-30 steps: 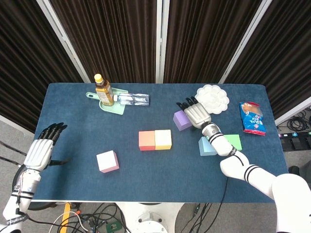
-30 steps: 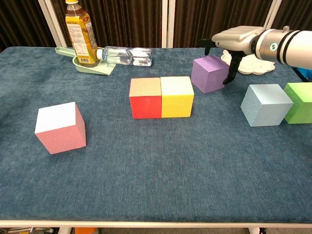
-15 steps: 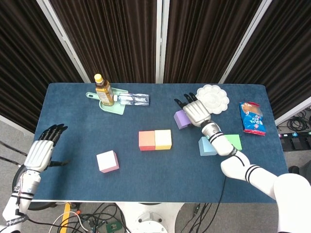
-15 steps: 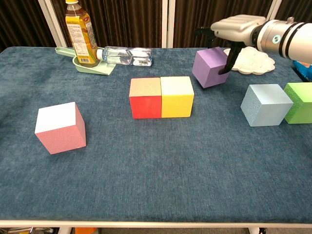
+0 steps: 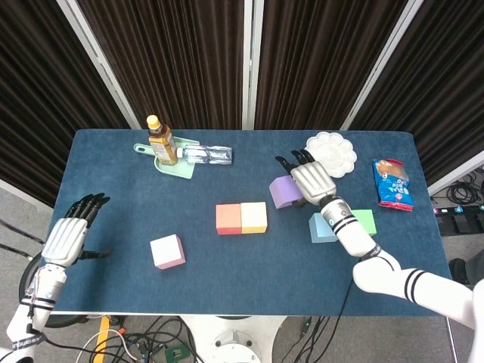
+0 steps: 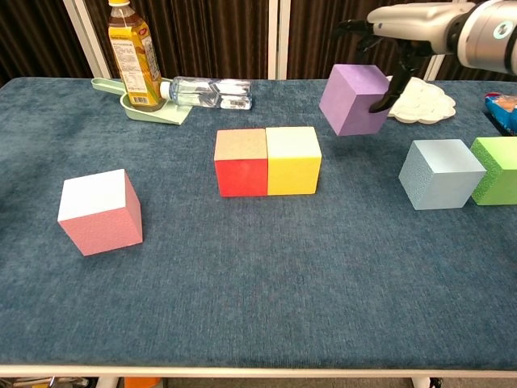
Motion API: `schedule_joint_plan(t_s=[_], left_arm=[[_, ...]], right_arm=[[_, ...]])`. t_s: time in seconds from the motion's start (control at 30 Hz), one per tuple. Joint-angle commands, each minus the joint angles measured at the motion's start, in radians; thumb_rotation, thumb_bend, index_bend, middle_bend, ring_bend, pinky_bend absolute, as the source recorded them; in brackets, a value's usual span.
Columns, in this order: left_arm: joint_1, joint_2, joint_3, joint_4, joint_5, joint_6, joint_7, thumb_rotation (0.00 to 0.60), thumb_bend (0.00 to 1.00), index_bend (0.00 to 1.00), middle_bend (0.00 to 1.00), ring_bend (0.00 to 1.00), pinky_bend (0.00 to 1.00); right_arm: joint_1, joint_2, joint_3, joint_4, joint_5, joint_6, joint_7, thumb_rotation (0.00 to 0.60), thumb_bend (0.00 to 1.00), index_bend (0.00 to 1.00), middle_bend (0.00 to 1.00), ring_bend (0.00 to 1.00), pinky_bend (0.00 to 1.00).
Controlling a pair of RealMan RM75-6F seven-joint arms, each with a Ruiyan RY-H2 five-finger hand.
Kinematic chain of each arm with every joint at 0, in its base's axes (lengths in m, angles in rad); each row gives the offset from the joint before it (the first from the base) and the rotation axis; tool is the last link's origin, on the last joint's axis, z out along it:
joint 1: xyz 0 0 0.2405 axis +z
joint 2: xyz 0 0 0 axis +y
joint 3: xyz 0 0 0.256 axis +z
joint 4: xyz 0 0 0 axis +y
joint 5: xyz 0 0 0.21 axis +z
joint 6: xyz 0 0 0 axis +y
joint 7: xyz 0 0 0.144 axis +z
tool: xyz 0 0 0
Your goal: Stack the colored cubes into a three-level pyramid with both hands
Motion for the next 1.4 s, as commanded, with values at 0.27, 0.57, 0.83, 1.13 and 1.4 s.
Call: schedule_joint_plan(t_s=[0.27, 0.57, 0.83, 1.13, 1.4], left_arm=[[-0.007, -0.017, -0.010, 0.033, 0.038, 0.015, -0.040, 0.600, 0.00, 0.09, 0.05, 0.00, 0.11], [-0.005, -0.028, -0.006, 0.056, 0.047, 0.012, -0.064, 0.600, 0.00, 0.09, 0.05, 0.00, 0.11], [-0.003, -0.037, 0.007, 0.069, 0.056, 0.003, -0.069, 0.600, 0.00, 0.09, 0.05, 0.00, 0.11], [-0.010, -0.049, 0.011, 0.086, 0.057, -0.018, -0.088, 0.600, 0.00, 0.09, 0.05, 0.00, 0.11], [-0.015, -0.050, 0.017, 0.102, 0.069, -0.025, -0.116, 0.600, 0.00, 0.09, 0.05, 0.00, 0.11]], right_arm=[[0.065, 0.078, -0.046, -0.318, 0.460, 0.235, -0.337, 0.600, 0.11, 0.00, 0.49, 0.02, 0.00], [0.063, 0.039, -0.068, -0.377, 0.465, 0.365, -0.379, 0.600, 0.10, 0.00, 0.51, 0.04, 0.00], [0.067, -0.004, -0.080, -0.359, 0.465, 0.367, -0.390, 0.600, 0.10, 0.00, 0.52, 0.05, 0.00], [0.062, -0.054, -0.076, -0.347, 0.470, 0.421, -0.400, 0.600, 0.10, 0.00, 0.54, 0.08, 0.00], [0.056, -0.094, -0.077, -0.341, 0.490, 0.458, -0.431, 0.600, 0.10, 0.00, 0.54, 0.09, 0.00]])
